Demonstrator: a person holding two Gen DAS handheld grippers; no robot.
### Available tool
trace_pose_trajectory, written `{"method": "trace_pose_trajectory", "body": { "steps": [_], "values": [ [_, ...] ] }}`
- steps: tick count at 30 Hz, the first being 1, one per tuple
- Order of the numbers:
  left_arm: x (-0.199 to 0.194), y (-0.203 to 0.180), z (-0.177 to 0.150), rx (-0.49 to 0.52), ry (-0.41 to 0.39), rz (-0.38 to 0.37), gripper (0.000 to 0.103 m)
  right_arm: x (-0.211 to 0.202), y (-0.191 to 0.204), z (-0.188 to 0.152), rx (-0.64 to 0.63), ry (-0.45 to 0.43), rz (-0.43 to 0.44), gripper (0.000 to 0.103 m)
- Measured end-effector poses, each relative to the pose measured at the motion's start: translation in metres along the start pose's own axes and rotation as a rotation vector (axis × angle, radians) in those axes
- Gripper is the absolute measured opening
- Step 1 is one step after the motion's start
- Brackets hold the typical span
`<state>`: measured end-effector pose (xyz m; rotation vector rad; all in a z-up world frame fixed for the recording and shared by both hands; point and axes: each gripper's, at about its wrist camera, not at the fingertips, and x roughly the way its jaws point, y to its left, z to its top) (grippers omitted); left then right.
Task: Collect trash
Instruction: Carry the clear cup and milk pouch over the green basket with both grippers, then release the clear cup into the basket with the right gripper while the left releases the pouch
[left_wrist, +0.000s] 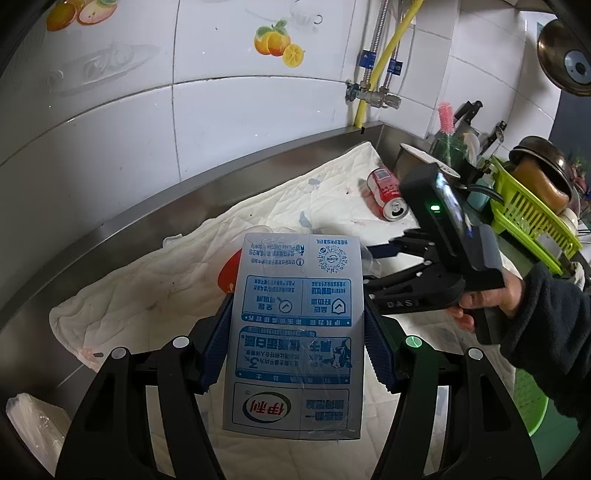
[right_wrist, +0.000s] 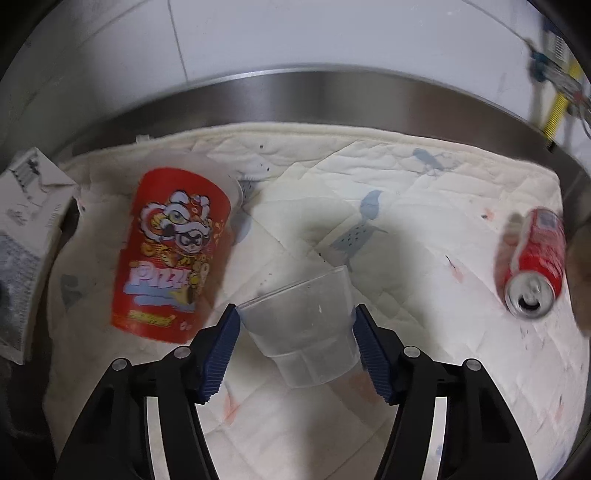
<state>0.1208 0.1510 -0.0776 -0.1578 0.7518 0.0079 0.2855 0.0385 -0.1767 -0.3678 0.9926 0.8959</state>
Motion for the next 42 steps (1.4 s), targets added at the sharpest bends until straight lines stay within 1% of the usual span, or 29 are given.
{"method": "trace_pose_trajectory", "body": {
  "steps": [2, 4, 6, 7, 9, 11, 12, 15, 17, 18, 19, 22, 24, 28, 31, 33, 34, 37, 40, 42],
  "values": [
    [-0.001, -0.004, 0.001, 0.008, -0.002, -0.009, 0.064, -0.015, 0.0, -0.009, 0.035, -0.024, -0.008, 0.06],
    [-0.001, -0.012, 0.002, 0.021, -0.004, -0.028, 0.064, -0.039, -0.002, -0.027, 0.095, -0.061, -0.009, 0.06],
    [-0.002, -0.023, 0.002, 0.041, -0.005, -0.048, 0.064, -0.057, -0.004, -0.042, 0.148, -0.079, -0.031, 0.061],
    [-0.003, -0.029, 0.002, 0.051, -0.005, -0.06, 0.064, -0.07, -0.005, -0.054, 0.18, -0.099, -0.036, 0.061],
    [-0.004, -0.045, 0.002, 0.079, -0.006, -0.092, 0.064, -0.101, -0.009, -0.085, 0.254, -0.132, -0.076, 0.061],
    [-0.006, -0.061, 0.001, 0.103, -0.004, -0.123, 0.064, -0.129, -0.013, -0.115, 0.32, -0.158, -0.099, 0.061],
    [-0.006, -0.073, 0.001, 0.12, -0.002, -0.148, 0.064, -0.145, -0.017, -0.136, 0.359, -0.168, -0.131, 0.062],
    [-0.007, -0.105, -0.004, 0.17, 0.006, -0.211, 0.064, -0.183, -0.028, -0.196, 0.469, -0.157, -0.238, 0.062],
    [-0.007, -0.125, -0.007, 0.198, 0.014, -0.25, 0.064, -0.204, -0.039, -0.237, 0.553, -0.138, -0.285, 0.062],
    [-0.006, -0.139, -0.01, 0.22, 0.023, -0.277, 0.064, -0.208, -0.043, -0.252, 0.581, -0.128, -0.311, 0.062],
    [-0.006, -0.149, -0.012, 0.236, 0.029, -0.293, 0.064, -0.217, -0.05, -0.277, 0.63, -0.107, -0.348, 0.062],
    [-0.004, -0.185, -0.022, 0.285, 0.056, -0.358, 0.064, -0.229, -0.064, -0.327, 0.731, -0.059, -0.427, 0.062],
    [-0.002, -0.208, -0.029, 0.317, 0.079, -0.398, 0.064, -0.236, -0.073, -0.364, 0.814, -0.029, -0.45, 0.062],
    [0.001, -0.247, -0.044, 0.383, 0.121, -0.453, 0.064, -0.24, -0.082, -0.419, 0.923, 0.005, -0.5, 0.063],
    [0.004, -0.274, -0.055, 0.428, 0.148, -0.481, 0.064, -0.241, -0.088, -0.44, 0.985, 0.002, -0.525, 0.063],
    [0.007, -0.292, -0.062, 0.458, 0.165, -0.499, 0.064, -0.246, -0.092, -0.453, 1.013, -0.017, -0.535, 0.063],
    [0.009, -0.303, -0.067, 0.476, 0.177, -0.511, 0.064, -0.25, -0.091, -0.459, 1.025, -0.028, -0.542, 0.065],
    [0.014, -0.328, -0.081, 0.516, 0.213, -0.54, 0.064, -0.258, -0.087, -0.469, 1.049, -0.043, -0.549, 0.067],
    [0.023, -0.35, -0.094, 0.55, 0.248, -0.559, 0.064, -0.268, -0.081, -0.471, 1.044, -0.076, -0.565, 0.071],
    [0.03, -0.363, -0.103, 0.564, 0.276, -0.573, 0.064, -0.276, -0.076, -0.473, 1.04, -0.098, -0.582, 0.072]
  ]
}}
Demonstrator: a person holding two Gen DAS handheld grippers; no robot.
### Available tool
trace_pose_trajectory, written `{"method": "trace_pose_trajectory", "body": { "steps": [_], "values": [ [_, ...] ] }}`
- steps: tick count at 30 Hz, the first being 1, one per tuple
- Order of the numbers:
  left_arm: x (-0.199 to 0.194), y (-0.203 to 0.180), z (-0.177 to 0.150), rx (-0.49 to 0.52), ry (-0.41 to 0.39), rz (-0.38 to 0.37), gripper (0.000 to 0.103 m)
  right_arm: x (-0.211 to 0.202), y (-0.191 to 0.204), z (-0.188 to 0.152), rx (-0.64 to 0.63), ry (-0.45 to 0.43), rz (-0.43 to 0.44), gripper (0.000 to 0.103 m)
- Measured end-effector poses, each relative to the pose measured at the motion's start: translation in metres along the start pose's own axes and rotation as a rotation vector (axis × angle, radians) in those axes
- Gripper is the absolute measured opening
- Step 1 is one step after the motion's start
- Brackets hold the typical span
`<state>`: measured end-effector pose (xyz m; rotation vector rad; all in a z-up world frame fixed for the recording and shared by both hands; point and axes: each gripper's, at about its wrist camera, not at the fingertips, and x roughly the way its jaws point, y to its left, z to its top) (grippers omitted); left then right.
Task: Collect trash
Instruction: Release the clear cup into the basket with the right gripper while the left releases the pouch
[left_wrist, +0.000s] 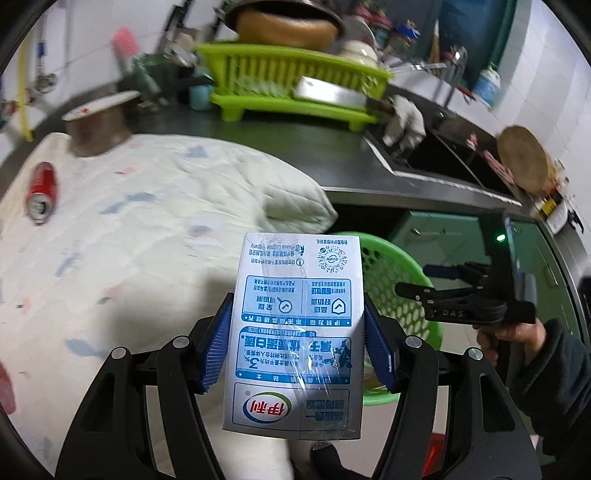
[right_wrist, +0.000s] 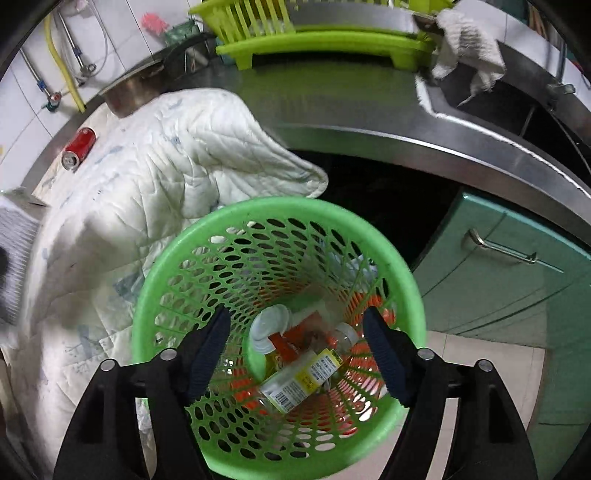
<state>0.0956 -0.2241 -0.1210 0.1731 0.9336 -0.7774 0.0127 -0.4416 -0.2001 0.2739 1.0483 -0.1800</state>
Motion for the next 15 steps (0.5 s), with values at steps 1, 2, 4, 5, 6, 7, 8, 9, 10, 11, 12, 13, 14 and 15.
{"method": "trace_pose_trajectory", "body": {
  "steps": [1, 2, 4, 5, 6, 7, 8, 9, 10, 11, 12, 13, 14, 15],
  "values": [
    [0.01, -0.006, 0.0, 0.011, 0.015, 0.001, 0.064, -0.004, -0.002, -0.001, 0.008, -0.013, 0.003, 0.072],
    [0.019, -0.01, 0.001, 0.017, 0.032, -0.002, 0.064, -0.008, -0.005, -0.001, 0.016, -0.025, 0.007, 0.072],
    [0.036, -0.018, 0.001, 0.021, 0.066, -0.015, 0.064, -0.02, -0.009, -0.005, 0.031, -0.054, 0.018, 0.073],
    [0.045, -0.022, 0.002, 0.025, 0.081, -0.018, 0.064, -0.025, -0.01, -0.006, 0.035, -0.063, 0.022, 0.073],
    [0.053, -0.025, 0.002, 0.029, 0.096, -0.022, 0.064, -0.03, -0.011, -0.007, 0.039, -0.072, 0.027, 0.073],
    [0.063, -0.029, 0.002, 0.032, 0.117, -0.023, 0.064, -0.034, -0.011, -0.008, 0.042, -0.079, 0.032, 0.074],
    [0.07, -0.031, 0.002, 0.035, 0.133, -0.023, 0.064, -0.04, -0.011, -0.01, 0.04, -0.087, 0.035, 0.074],
    [0.079, -0.034, 0.002, 0.035, 0.153, -0.031, 0.064, -0.046, -0.011, -0.012, 0.04, -0.097, 0.034, 0.074],
    [0.084, -0.035, 0.001, 0.032, 0.165, -0.034, 0.064, -0.048, -0.011, -0.013, 0.045, -0.105, 0.037, 0.075],
    [0.09, -0.036, 0.001, 0.028, 0.181, -0.032, 0.064, -0.052, -0.013, -0.014, 0.054, -0.111, 0.045, 0.075],
    [0.095, -0.037, 0.0, 0.025, 0.191, -0.035, 0.064, -0.054, -0.013, -0.015, 0.061, -0.116, 0.056, 0.075],
    [0.1, -0.039, -0.001, 0.023, 0.199, -0.04, 0.066, -0.057, -0.013, -0.017, 0.068, -0.123, 0.059, 0.075],
    [0.103, -0.039, -0.002, 0.019, 0.206, -0.036, 0.066, -0.059, -0.013, -0.018, 0.07, -0.126, 0.059, 0.075],
    [0.106, -0.039, -0.003, 0.013, 0.214, -0.039, 0.066, -0.06, -0.013, -0.019, 0.071, -0.128, 0.061, 0.075]
  ]
}}
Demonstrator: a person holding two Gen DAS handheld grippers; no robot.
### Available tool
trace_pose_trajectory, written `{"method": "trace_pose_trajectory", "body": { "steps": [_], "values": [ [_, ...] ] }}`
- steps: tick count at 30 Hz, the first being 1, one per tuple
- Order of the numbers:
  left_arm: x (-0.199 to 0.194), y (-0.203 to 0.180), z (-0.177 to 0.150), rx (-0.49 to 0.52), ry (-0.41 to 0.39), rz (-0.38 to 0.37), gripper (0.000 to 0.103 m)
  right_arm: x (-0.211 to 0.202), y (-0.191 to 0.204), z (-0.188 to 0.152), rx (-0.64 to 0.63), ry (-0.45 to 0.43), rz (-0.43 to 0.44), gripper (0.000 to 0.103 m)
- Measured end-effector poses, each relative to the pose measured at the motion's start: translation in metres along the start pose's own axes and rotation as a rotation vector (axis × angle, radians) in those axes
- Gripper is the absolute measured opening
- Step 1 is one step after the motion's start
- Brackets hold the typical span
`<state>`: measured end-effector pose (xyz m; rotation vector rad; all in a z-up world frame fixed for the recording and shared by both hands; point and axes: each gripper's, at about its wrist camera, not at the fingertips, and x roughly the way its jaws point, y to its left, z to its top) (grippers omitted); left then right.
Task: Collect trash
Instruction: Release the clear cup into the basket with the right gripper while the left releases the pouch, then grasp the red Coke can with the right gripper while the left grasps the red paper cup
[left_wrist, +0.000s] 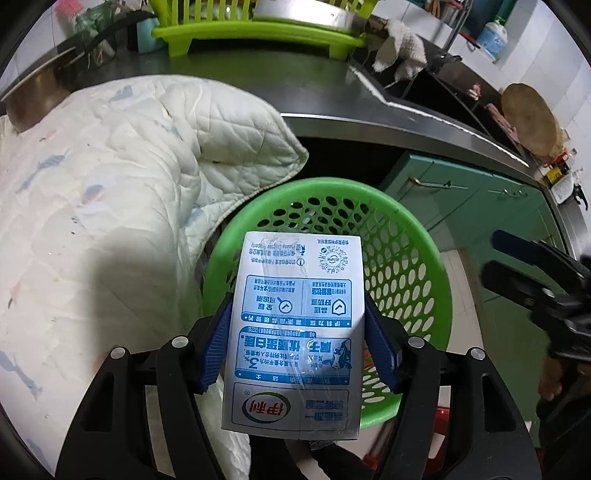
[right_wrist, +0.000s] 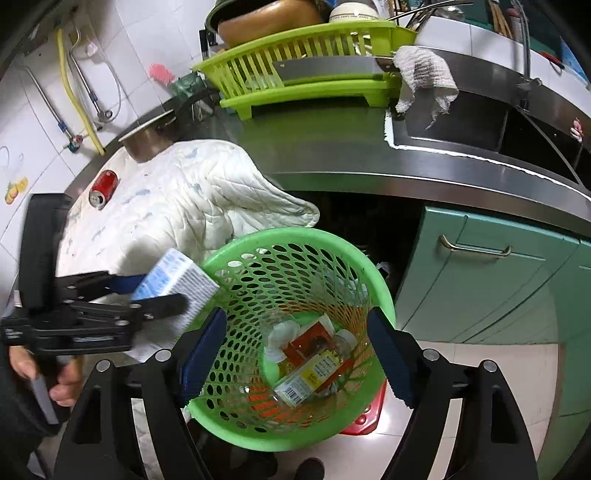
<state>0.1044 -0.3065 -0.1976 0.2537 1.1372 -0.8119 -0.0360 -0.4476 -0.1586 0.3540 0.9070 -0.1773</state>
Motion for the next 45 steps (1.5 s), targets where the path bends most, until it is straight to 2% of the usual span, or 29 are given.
{"method": "trace_pose_trajectory", "body": {
  "steps": [4, 8, 15, 19, 27, 33, 37, 45],
  "values": [
    [0.003, 0.0, -0.002, -0.015, 0.01, -0.017, 0.066, -0.005, 0.001, -0.003, 0.006, -0.005, 0.007, 0.075],
    [-0.006, 0.002, -0.001, -0.036, -0.023, -0.055, 0.072, -0.006, 0.004, -0.004, 0.008, -0.006, 0.017, 0.075],
    [-0.03, 0.011, -0.001, -0.058, -0.064, -0.057, 0.072, -0.009, 0.016, 0.0, -0.017, -0.017, 0.044, 0.075],
    [-0.054, 0.023, -0.005, -0.08, -0.1, -0.033, 0.072, -0.009, 0.029, 0.006, -0.046, -0.021, 0.063, 0.075],
    [-0.107, 0.068, -0.021, -0.159, -0.18, 0.045, 0.072, -0.003, 0.07, 0.028, -0.136, -0.026, 0.114, 0.075],
    [-0.149, 0.114, -0.042, -0.254, -0.237, 0.159, 0.072, 0.013, 0.118, 0.047, -0.221, -0.012, 0.171, 0.075],
    [-0.174, 0.147, -0.06, -0.327, -0.266, 0.243, 0.072, 0.03, 0.16, 0.065, -0.283, 0.002, 0.228, 0.075],
    [-0.228, 0.218, -0.105, -0.518, -0.343, 0.355, 0.076, 0.065, 0.255, 0.098, -0.401, 0.051, 0.32, 0.075]
  ]
}}
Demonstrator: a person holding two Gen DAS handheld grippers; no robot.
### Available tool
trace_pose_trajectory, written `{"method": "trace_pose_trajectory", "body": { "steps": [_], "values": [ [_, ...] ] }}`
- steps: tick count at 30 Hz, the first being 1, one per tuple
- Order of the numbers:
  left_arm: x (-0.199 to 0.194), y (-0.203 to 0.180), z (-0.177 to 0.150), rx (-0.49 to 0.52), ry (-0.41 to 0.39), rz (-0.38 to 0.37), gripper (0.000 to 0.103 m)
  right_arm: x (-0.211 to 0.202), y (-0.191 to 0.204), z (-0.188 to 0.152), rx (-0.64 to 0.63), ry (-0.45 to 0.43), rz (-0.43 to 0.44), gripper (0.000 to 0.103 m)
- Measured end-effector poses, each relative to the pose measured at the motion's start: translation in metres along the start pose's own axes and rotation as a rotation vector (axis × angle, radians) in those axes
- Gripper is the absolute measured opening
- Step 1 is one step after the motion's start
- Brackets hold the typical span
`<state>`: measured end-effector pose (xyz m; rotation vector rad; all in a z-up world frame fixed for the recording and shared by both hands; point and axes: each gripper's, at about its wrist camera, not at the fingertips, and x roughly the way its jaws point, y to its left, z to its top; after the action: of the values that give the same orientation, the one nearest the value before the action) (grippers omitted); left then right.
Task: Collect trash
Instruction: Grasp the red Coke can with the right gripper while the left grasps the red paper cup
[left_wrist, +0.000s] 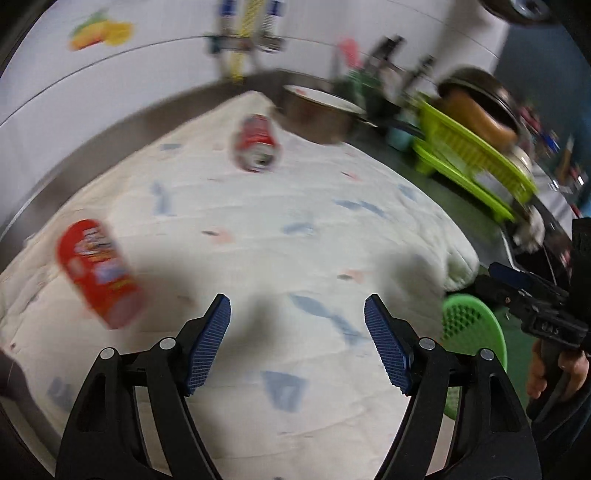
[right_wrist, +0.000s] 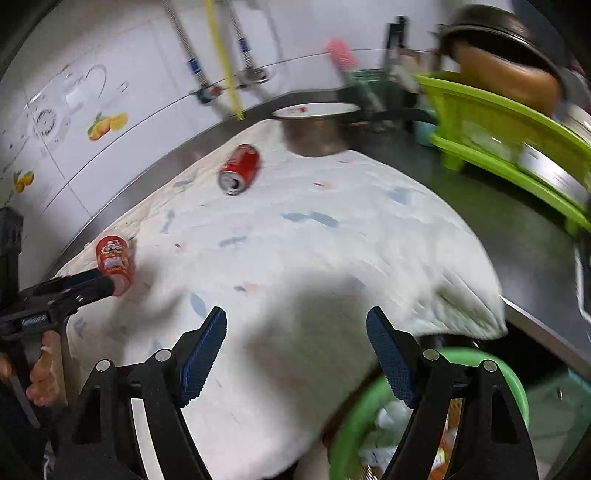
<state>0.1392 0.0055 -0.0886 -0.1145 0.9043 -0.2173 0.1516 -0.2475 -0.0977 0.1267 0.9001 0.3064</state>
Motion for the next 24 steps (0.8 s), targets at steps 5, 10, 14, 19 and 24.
{"method": "trace_pose_trajectory", "body": {
  "steps": [5, 10, 14, 19, 24],
  "values": [
    [-0.015, 0.049, 0.001, -0.098, -0.035, 0.08, 0.078, 0.041, 0.042, 0.052, -0.039, 0.017, 0.077, 0.075],
    [-0.023, 0.084, -0.001, -0.172, -0.052, 0.134, 0.08, 0.083, 0.078, 0.102, -0.069, 0.03, 0.109, 0.075],
    [-0.027, 0.106, -0.004, -0.222, -0.063, 0.159, 0.081, 0.12, 0.097, 0.135, -0.063, 0.056, 0.123, 0.075],
    [-0.031, 0.128, -0.006, -0.273, -0.064, 0.184, 0.082, 0.171, 0.109, 0.174, -0.028, 0.091, 0.125, 0.075],
    [-0.034, 0.149, -0.006, -0.329, -0.07, 0.203, 0.082, 0.218, 0.101, 0.201, 0.028, 0.127, 0.092, 0.075]
  ]
}}
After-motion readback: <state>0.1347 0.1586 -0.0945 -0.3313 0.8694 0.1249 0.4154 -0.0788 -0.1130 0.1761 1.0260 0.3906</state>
